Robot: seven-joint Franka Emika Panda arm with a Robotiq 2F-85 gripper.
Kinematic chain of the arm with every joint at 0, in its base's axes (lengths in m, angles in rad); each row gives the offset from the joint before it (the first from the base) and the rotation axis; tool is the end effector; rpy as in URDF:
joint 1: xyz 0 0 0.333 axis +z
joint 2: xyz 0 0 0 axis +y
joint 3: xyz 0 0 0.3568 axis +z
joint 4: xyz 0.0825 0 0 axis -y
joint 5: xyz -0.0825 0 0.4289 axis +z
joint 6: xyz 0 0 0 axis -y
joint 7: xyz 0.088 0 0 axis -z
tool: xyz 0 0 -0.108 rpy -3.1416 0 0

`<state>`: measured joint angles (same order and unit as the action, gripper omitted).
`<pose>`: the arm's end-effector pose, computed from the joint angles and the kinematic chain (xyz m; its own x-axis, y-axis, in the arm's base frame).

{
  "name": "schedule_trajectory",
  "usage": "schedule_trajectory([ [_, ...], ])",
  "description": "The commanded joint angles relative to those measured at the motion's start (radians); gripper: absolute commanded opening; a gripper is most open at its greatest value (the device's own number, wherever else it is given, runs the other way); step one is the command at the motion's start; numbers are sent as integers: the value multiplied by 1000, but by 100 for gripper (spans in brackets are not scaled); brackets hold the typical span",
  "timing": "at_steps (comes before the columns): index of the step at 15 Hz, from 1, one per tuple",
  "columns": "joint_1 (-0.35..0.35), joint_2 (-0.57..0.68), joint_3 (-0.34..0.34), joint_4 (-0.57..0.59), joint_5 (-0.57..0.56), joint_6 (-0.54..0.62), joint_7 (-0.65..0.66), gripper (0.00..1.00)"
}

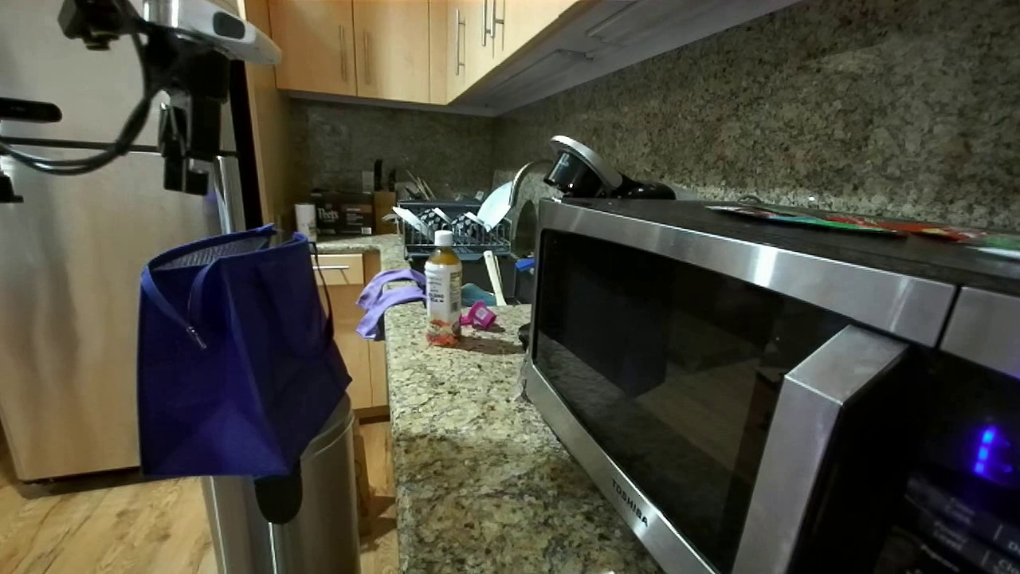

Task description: Put the white and brown bottle in the blue bag

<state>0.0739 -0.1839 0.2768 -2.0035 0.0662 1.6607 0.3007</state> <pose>0.4863 0.1939 0.5487 0.9865 0.0267 -0.1615 0.0328 -0.9988 0.0354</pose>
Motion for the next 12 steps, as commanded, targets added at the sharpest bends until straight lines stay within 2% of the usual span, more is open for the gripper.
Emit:
schedule_trajectory([
  [1, 43, 193, -4, 211, -102, -21, 23, 100],
  [6, 116, 386, -33, 441, -223, -43, 29, 100],
  [8, 140, 429, -53, 521, -213, -65, 51, 100],
  [9, 137, 377, -63, 425, -189, -16, 17, 100],
  [12, 152, 421, -74, 497, -189, -35, 21, 100],
])
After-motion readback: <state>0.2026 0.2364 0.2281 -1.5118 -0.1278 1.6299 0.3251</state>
